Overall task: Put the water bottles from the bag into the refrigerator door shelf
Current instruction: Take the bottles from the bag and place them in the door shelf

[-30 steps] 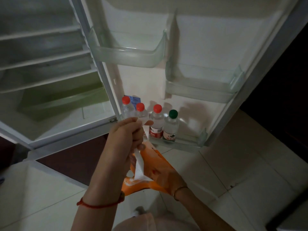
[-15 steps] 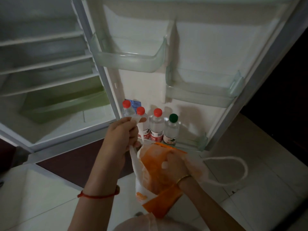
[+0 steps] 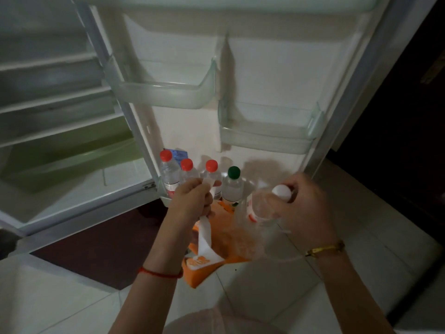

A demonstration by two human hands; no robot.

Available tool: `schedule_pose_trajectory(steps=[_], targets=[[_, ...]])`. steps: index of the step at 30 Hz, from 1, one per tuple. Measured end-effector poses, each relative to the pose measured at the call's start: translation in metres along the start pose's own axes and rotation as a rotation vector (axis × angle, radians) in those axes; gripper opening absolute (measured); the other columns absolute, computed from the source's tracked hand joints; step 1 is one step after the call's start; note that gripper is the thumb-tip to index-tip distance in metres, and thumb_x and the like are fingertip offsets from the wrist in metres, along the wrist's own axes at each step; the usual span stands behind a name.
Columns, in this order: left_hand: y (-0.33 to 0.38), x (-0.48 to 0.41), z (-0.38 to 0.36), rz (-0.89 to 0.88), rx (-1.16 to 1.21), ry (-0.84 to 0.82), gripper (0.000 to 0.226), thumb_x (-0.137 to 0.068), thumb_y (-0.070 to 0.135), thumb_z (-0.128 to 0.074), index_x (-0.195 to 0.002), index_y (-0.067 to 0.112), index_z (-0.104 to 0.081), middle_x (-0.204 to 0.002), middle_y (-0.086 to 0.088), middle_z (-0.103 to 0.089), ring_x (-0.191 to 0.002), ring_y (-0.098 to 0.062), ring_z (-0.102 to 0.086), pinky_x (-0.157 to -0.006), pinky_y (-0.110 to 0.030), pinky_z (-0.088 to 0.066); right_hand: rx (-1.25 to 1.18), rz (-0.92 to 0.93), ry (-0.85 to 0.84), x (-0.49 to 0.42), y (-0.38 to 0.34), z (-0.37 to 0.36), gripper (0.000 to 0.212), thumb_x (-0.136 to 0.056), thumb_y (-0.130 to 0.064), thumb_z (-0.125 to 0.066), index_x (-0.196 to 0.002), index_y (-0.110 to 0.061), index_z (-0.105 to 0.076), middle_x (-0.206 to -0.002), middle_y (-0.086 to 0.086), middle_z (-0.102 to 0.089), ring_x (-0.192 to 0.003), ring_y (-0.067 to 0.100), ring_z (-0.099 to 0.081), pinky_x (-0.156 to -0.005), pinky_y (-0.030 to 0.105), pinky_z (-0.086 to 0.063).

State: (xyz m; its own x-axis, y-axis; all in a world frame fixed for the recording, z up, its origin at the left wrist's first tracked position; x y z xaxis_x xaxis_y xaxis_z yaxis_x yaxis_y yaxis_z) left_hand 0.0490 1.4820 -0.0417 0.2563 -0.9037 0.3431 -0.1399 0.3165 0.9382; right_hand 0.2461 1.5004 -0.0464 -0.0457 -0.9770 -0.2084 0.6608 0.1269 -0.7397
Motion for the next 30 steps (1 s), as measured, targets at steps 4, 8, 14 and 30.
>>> schedule_pose_trajectory(steps=[4,8,14,30], targets=[[-0.014,-0.012,-0.001,0.006,-0.046,0.039,0.027,-0.099,0.007,-0.042,-0.093,0.007,-0.069,-0.043,0.005,-0.036,-0.035,-0.005,-0.034,-0.037,-0.017,-0.036,-0.002,0.038,0.09,-0.009,-0.004,0.02,0.036,-0.067,-0.035,-0.074,-0.088,-0.011,-0.058,-0.084,0.004,-0.06,-0.075,0.02,-0.057,-0.06,0.029,-0.046],[-0.022,-0.019,0.001,0.018,-0.046,0.037,0.027,-0.099,0.009,-0.045,-0.087,0.011,-0.069,-0.051,0.001,-0.036,-0.039,-0.006,-0.036,-0.043,-0.021,-0.038,0.016,0.069,0.132,-0.018,0.005,0.01,0.031,-0.072,-0.025,-0.076,-0.087,-0.006,-0.057,-0.089,0.009,-0.059,-0.08,0.024,-0.056,-0.067,0.033,-0.045],[-0.026,-0.013,0.004,-0.02,-0.043,0.076,0.025,-0.098,0.011,-0.047,-0.089,0.012,-0.07,-0.051,-0.002,-0.044,-0.052,-0.015,-0.041,-0.054,-0.025,-0.039,0.041,0.056,0.112,-0.034,0.026,-0.023,0.025,-0.075,-0.014,-0.072,-0.087,-0.003,-0.054,-0.096,0.014,-0.055,-0.083,0.029,-0.055,-0.068,0.035,-0.045],[-0.036,0.009,0.015,0.002,-0.144,0.255,0.022,-0.094,0.022,-0.054,-0.083,0.021,-0.073,-0.088,-0.015,-0.069,-0.084,-0.022,-0.061,-0.095,-0.044,-0.05,0.115,0.027,-0.114,-0.082,0.064,-0.085,0.016,-0.079,-0.014,-0.063,-0.09,-0.002,-0.066,-0.095,0.019,-0.063,-0.086,0.033,-0.059,-0.069,0.026,-0.038]])
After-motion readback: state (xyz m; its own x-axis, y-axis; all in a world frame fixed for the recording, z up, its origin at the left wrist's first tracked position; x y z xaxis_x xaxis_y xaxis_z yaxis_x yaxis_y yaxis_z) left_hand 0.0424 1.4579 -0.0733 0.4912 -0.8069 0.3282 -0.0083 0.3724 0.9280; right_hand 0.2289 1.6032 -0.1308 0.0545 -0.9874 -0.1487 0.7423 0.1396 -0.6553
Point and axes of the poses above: each hand's wrist, its own x-axis away from the middle knuckle, its own z-axis out of the back of the hand, y = z × x, the point moved 1 cm from there along -x, towards the middle knuckle
